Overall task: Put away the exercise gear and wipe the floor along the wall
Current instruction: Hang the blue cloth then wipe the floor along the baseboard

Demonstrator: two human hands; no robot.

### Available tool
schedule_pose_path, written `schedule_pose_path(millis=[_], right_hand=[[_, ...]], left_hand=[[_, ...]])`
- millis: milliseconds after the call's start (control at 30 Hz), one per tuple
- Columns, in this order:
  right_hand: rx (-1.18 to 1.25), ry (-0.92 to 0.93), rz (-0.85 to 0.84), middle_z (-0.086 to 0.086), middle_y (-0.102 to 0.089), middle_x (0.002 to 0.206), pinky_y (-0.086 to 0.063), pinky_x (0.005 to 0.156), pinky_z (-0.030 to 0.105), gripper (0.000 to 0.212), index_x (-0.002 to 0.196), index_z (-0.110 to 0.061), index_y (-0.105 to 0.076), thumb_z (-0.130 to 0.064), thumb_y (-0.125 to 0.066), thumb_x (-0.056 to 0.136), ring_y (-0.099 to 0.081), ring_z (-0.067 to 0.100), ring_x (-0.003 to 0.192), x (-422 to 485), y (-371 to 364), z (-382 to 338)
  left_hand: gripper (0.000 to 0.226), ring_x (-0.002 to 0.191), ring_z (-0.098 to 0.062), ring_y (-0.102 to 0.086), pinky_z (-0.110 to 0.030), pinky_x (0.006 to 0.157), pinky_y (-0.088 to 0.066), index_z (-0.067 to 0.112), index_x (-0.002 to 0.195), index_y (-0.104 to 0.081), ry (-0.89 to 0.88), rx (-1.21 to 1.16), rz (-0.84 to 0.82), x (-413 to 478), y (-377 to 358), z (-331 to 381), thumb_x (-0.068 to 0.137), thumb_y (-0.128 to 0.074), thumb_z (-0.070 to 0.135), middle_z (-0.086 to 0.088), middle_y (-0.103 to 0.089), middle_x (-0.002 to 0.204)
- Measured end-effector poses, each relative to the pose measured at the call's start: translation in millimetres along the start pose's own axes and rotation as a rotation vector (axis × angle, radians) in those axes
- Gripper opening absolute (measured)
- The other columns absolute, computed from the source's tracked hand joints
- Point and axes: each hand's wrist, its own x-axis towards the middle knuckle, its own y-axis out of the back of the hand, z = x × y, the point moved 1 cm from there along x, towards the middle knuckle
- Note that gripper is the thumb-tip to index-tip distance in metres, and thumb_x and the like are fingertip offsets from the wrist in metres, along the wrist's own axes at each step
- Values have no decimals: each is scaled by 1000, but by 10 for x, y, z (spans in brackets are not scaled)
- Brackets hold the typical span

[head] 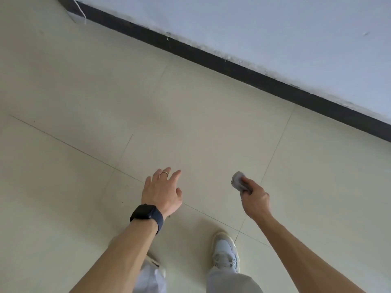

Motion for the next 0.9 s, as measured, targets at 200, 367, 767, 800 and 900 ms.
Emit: schedule_pose_path(millis=[200, 367, 767, 800, 900], right_hand=[[18, 11, 194, -4, -64, 106, -47, 66, 32, 62, 124, -35, -61, 6, -33, 88, -59, 21, 88, 793, -161, 233], [48, 106, 446, 1, -61, 124, -39, 84, 32, 60, 139, -24, -53, 7, -35, 92, -53, 30, 108, 1559, -198, 125], [-159, 78, 695, 1, 2, 168, 2, 123, 53, 55, 160, -23, -12, -35, -20, 107, 5, 20, 154, 3266, -456, -726], [-192, 54, 703, 1, 4, 168, 4, 122, 55, 56, 160, -24, -10, -38, -18, 107, 7, 20, 154, 3327, -527, -873], [-325, 200, 618, -1, 7, 168, 12, 120, 55, 58, 160, -30, -7, -46, -15, 105, 11, 18, 154, 3345, -973, -1434]], left_hand=[[66, 152, -32, -8, -48, 120, -19, 34, 156, -16, -112, 43, -66, 976, -460, 58, 97, -45, 38, -4, -11, 166], [71, 152, -34, 0, -50, 121, -17, 40, 157, -6, -194, 13, 17, 1796, -600, -52, 98, -46, 44, -3, 2, 167], [98, 146, -29, 33, -68, 115, 1, 56, 143, 28, -74, -115, 198, 3081, -671, -958, 71, -27, 94, 7, 44, 154], [98, 144, -28, 36, -68, 114, 4, 56, 142, 30, -85, -128, 211, 3084, -706, -966, 71, -26, 94, 8, 47, 151], [99, 143, -25, 39, -68, 114, 7, 58, 142, 29, -99, -173, 251, 3093, -759, -985, 68, -24, 98, 11, 47, 151]])
